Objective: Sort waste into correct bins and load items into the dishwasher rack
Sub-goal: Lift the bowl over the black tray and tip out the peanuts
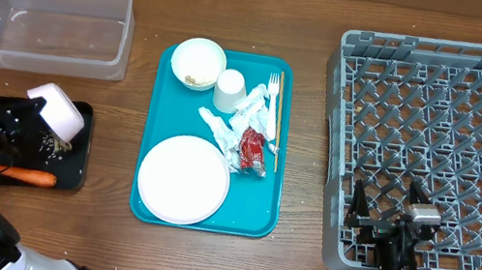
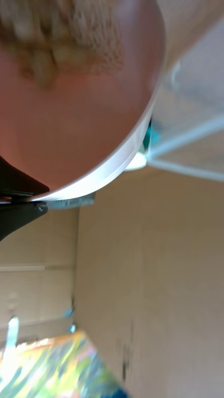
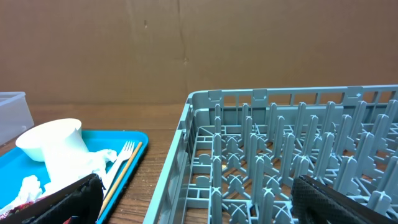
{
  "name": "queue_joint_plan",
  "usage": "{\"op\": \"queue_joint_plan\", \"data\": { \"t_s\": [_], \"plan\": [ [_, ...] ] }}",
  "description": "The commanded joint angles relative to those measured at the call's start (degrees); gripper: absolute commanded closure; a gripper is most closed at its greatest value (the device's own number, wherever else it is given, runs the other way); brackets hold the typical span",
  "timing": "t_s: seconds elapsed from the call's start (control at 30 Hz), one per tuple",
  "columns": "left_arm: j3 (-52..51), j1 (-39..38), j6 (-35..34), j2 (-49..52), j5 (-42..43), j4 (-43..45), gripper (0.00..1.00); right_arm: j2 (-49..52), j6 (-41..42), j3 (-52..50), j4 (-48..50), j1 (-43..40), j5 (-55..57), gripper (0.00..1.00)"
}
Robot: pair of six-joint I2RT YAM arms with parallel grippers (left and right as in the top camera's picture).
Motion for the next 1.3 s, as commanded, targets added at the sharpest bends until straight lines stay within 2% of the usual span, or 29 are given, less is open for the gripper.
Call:
{"op": "queue_joint_plan", "data": {
  "t_s": [0.0, 0.13, 0.3, 0.37, 0.43, 0.53, 0.63, 0.73, 0.8, 1.0, 1.17, 1.27],
  "plan": [
    [-0.3, 0.6, 0.4, 0.0, 6.6, -0.9, 0.96, -0.5, 0.2, -0.6, 0.4, 0.3, 0.4, 0.00],
    [-0.3, 2.1, 0.1, 0.0, 3.9, -1.4, 0.96, -0.5, 0.2, -0.6, 0.4, 0.3, 0.4, 0.00],
    [-0.3, 5.5, -0.9, 0.0, 3.0, -6.5, 0.96, -0.5, 0.2, -0.6, 0.4, 0.3, 0.4, 0.00],
    [-0.3, 6.4, -1.5, 0.0, 3.9, -8.6, 0.96, -0.5, 0.2, -0.6, 0.4, 0.3, 0.4, 0.00],
    [-0.3, 6.8, 1.7, 0.0, 7.0, -12.5, 0.96, -0.5, 0.2, -0.6, 0.4, 0.3, 0.4, 0.00],
    [-0.3, 6.7, -0.1, 0.0, 6.9, -9.6, 0.96, -0.5, 0.2, -0.6, 0.4, 0.3, 0.4, 0.00],
    [-0.3, 6.5, 1.6, 0.0, 7.0, -15.7, 0.96, -0.5, 0.2, -0.6, 0.4, 0.3, 0.4, 0.00],
    [-0.3, 6.6, 1.1, 0.0, 7.0, -11.6, 0.96, -0.5, 0.2, -0.6, 0.4, 0.3, 0.4, 0.00],
    [-0.3, 6.6, 1.5, -0.1, 7.0, -16.1, 0.96, -0.5, 0.2, -0.6, 0.4, 0.3, 0.4, 0.00],
    [-0.1, 5.2, 15.5, -1.9, 6.8, -21.3, 0.96, -0.5, 0.2, -0.6, 0.4, 0.3, 0.4, 0.00],
    [4.3, 0.9, 29.6, -10.0, 3.2, -34.4, 0.96, -0.5, 0.2, -0.6, 0.4, 0.3, 0.4, 0.00],
    [9.2, -3.6, 31.1, -15.7, -1.7, -38.0, 0.96, -0.5, 0.2, -0.6, 0.4, 0.3, 0.4, 0.00]
  ]
}}
